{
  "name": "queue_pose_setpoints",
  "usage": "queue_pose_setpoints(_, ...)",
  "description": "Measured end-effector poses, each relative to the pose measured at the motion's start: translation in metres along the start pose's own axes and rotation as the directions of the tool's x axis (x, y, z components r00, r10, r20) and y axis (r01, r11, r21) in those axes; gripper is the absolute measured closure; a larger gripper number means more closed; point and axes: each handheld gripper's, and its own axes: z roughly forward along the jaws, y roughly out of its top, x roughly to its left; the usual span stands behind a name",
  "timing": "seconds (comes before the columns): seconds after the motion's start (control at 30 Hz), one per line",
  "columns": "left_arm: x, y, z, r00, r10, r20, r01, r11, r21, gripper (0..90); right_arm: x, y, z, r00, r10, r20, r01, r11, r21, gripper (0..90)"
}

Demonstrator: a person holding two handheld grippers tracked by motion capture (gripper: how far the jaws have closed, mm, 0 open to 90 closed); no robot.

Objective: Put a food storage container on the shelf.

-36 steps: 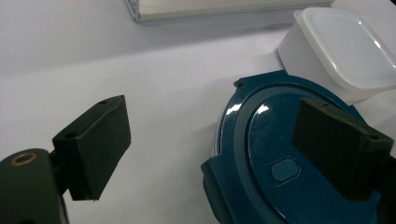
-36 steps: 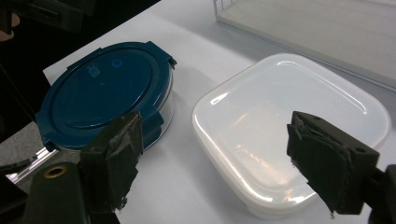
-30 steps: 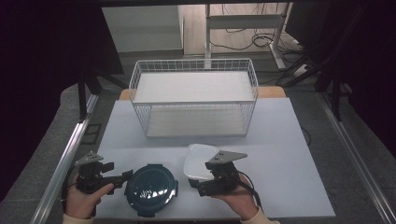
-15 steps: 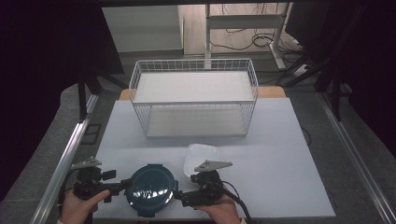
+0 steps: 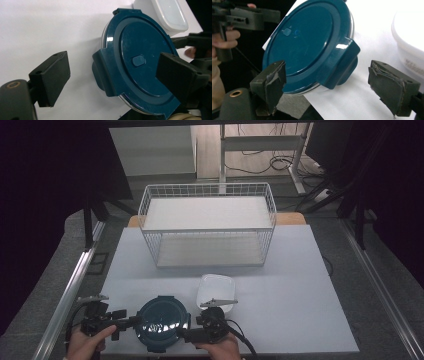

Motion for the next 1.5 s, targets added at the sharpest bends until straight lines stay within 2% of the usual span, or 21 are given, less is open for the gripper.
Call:
queue_pose_setpoints(0.07, 0.003, -0.002, 0.004, 0.9996, -0.02, 0.02, 0.02, 0.9998, 0.006, 11.2, -0.001, -0.003, 0.005, 0.9995, 0.032, 0.0, -0.032, 0.999, -0.003, 14.0)
queue_pose_setpoints(0.2, 0.008, -0.004, 0.009, 0.996, -0.059, 0.067, 0.058, 0.9982, 0.01, 11.4, 0.0, -0.005, 0.014, 0.9979, 0.064, 0.008, -0.063, 0.998, -0.013, 13.6)
queue_pose_setpoints(0.27, 0.009, -0.004, 0.012, 0.9946, -0.065, 0.081, 0.064, 0.9978, 0.019, 12.0, 0.0, -0.003, 0.019, 0.9953, 0.097, -0.005, -0.097, 0.995, -0.02, 13.7)
queue_pose_setpoints(0.43, 0.008, -0.006, 0.017, 0.9916, -0.067, 0.111, 0.063, 0.9972, 0.04, 13.2, 0.002, -0.001, 0.024, 0.9916, 0.129, -0.011, -0.129, 0.992, -0.016, 13.6)
queue_pose_setpoints(0.5, 0.009, -0.007, 0.019, 0.9872, -0.085, 0.135, 0.08, 0.9958, 0.045, 14.4, 0.002, -0.001, 0.025, 0.9884, 0.151, -0.019, -0.151, 0.988, -0.017, 13.6)
queue_pose_setpoints(0.6, 0.008, -0.008, 0.021, 0.987, -0.087, 0.135, 0.08, 0.9952, 0.057, 15.1, 0.003, -0.002, 0.028, 0.9849, 0.171, -0.029, -0.171, 0.985, -0.005, 13.6)
queue_pose_setpoints(0.67, 0.008, -0.009, 0.023, 0.9845, -0.095, 0.147, 0.086, 0.994, 0.067, 15.4, 0.003, -0.003, 0.03, 0.9818, 0.186, -0.038, -0.186, 0.982, -0.002, 13.6)
queue_pose_setpoints(0.77, 0.006, -0.011, 0.025, 0.9866, -0.093, 0.135, 0.083, 0.9934, 0.079, 16.9, 0.003, -0.003, 0.033, 0.9789, 0.202, -0.031, -0.202, 0.979, 0.014, 14.5)
queue_pose_setpoints(0.9, 0.005, -0.013, 0.029, 0.9849, -0.106, 0.137, 0.094, 0.9916, 0.089, 18.8, 0.003, -0.002, 0.034, 0.9738, 0.225, -0.035, -0.224, 0.974, 0.023, 15.4)
queue_pose_setpoints(1.0, 0.008, -0.013, 0.028, 0.9786, -0.145, 0.146, 0.134, 0.9874, 0.084, 22.7, 0.001, -0.002, 0.031, 0.9633, 0.265, -0.043, -0.264, 0.964, 0.028, 19.5)
queue_pose_setpoints(1.07, 0.009, -0.013, 0.027, 0.9748, -0.164, 0.152, 0.153, 0.9849, 0.082, 25.2, -0.002, -0.004, 0.027, 0.9518, 0.3, -0.062, -0.298, 0.954, 0.036, 25.5)
queue_pose_setpoints(1.17, 0.01, -0.014, 0.026, 0.9699, -0.185, 0.159, 0.174, 0.9815, 0.081, 26.5, -0.003, -0.004, 0.023, 0.9474, 0.313, -0.067, -0.312, 0.95, 0.024, 30.1)
queue_pose_setpoints(1.23, 0.01, -0.014, 0.026, 0.9659, -0.201, 0.163, 0.191, 0.9785, 0.078, 28.1, -0.003, -0.004, 0.022, 0.9386, 0.338, -0.07, -0.337, 0.941, 0.022, 31.4)
queue_pose_setpoints(1.3, 0.009, -0.015, 0.026, 0.9645, -0.209, 0.161, 0.2, 0.9771, 0.072, 29.1, -0.003, -0.005, 0.022, 0.9333, 0.353, -0.065, -0.353, 0.936, 0.014, 31.7)
queue_pose_setpoints(1.33, 0.008, -0.015, 0.025, 0.9634, -0.212, 0.163, 0.204, 0.9766, 0.07, 29.1, -0.003, -0.005, 0.022, 0.9333, 0.353, -0.065, -0.353, 0.936, 0.014, 31.7)
queue_pose_setpoints(1.5, 0.006, -0.015, 0.021, 0.9666, -0.204, 0.155, 0.198, 0.9788, 0.053, 31.7, -0.002, -0.004, 0.02, 0.9293, 0.363, -0.065, -0.364, 0.931, 0.005, 35.3)
